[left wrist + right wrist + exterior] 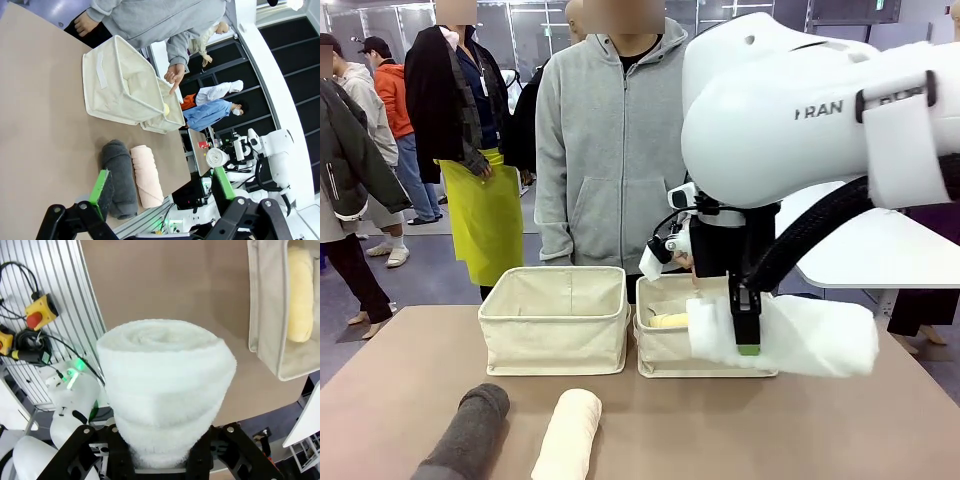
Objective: Divide the towels into two baskets.
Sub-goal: Pick up one hotel-folded towel from the bottom of the table and place it in the Fabric basket indicated by the person.
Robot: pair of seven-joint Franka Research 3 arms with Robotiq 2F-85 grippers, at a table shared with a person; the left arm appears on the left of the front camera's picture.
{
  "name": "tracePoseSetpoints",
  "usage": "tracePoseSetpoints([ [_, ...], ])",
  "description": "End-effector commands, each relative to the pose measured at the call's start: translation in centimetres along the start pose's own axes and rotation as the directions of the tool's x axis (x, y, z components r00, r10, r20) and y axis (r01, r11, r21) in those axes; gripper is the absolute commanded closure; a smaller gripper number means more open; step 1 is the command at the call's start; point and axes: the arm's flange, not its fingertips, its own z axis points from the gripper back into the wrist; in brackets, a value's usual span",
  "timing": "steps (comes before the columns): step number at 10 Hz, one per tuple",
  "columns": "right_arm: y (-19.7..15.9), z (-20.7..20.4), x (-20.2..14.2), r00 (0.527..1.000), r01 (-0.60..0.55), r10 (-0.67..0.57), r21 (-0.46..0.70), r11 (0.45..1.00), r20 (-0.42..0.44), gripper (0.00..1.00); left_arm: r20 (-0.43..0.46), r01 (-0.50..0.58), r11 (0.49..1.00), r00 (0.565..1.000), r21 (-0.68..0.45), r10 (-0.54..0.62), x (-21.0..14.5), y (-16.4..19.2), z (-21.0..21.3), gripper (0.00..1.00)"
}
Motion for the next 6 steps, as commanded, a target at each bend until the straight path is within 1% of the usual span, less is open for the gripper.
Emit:
tracePoseSetpoints([
  [1, 0.0, 0.3, 1.4, 0.998, 0.055, -0.054, -0.009, 0.998, 0.008, 0.80, 0.007, 0.011, 1.000, 1.000, -0.020, -0.011, 0.0, -0.1, 0.2, 0.00],
  [2, 0.0, 0.0, 0.0, 1.000, 0.000, 0.000, 0.000, 1.000, 0.000, 0.64, 0.007, 0.011, 1.000, 1.000, -0.020, -0.011, 0.0, -0.1, 0.2, 0.00],
  [3, -1.8, 1.5, 0.4, 0.994, -0.098, 0.101, -0.071, 0.993, 0.036, 0.64, 0.007, 0.011, 1.000, 1.000, -0.020, -0.011, 0.0, -0.1, 0.2, 0.00],
  [4, -4.1, 2.7, 1.3, 0.978, -0.196, 0.204, -0.128, 0.972, 0.048, 0.64, 0.007, 0.011, 1.000, 1.000, -0.020, -0.011, 0.0, -0.1, 0.2, 0.00],
  [5, -6.7, 3.2, 2.5, 0.963, -0.265, 0.270, -0.130, 0.956, 0.023, 0.64, 0.007, 0.011, 1.000, 1.000, -0.020, -0.011, 0.0, -0.1, 0.2, 0.00],
  [6, -9.0, 3.2, 3.4, 0.961, -0.275, 0.277, -0.115, 0.954, 0.001, 0.64, 0.007, 0.011, 1.000, 1.000, -0.020, -0.011, 0.0, -0.1, 0.2, 0.00],
])
